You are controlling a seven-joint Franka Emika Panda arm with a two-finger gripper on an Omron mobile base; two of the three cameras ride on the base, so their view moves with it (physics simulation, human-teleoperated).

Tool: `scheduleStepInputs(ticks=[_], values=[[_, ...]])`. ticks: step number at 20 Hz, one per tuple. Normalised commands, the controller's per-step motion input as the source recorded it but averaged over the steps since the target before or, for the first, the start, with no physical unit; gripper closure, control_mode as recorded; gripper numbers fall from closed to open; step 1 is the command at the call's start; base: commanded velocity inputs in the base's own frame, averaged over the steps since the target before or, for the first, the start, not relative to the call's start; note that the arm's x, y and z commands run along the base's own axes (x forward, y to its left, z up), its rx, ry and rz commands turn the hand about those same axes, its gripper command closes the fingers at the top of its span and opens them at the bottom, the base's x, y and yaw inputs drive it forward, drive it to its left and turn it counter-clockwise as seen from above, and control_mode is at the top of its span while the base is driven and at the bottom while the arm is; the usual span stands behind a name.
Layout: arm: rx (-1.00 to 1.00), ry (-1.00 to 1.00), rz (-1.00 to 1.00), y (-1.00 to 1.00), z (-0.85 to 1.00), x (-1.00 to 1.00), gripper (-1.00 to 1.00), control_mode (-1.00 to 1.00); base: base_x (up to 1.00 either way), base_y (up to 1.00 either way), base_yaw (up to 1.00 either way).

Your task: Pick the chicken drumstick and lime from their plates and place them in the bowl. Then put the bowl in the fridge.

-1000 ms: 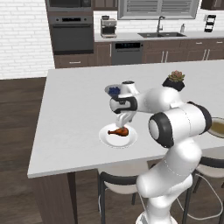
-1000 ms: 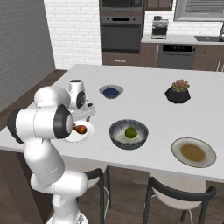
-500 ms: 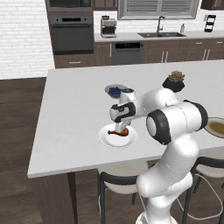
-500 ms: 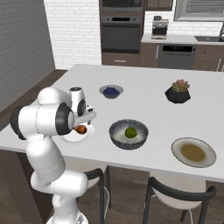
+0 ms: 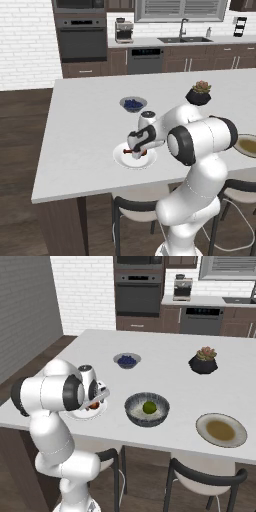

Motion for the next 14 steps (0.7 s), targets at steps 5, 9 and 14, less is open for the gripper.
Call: scheduleStepInputs(ticks=[5,9,14], values=[[0.0,0.0,0.0,0.0,0.0,0.0,1.0,-1.0,0.0,0.0,0.0],[0.0,0.0,0.0,0.0,0.0,-0.03,1.0,-1.0,0.0,0.0,0.0],[0.0,-0.05,-0.08,-0.25,0.53,-0.36,1.0,-1.0,0.0,0.0,0.0]])
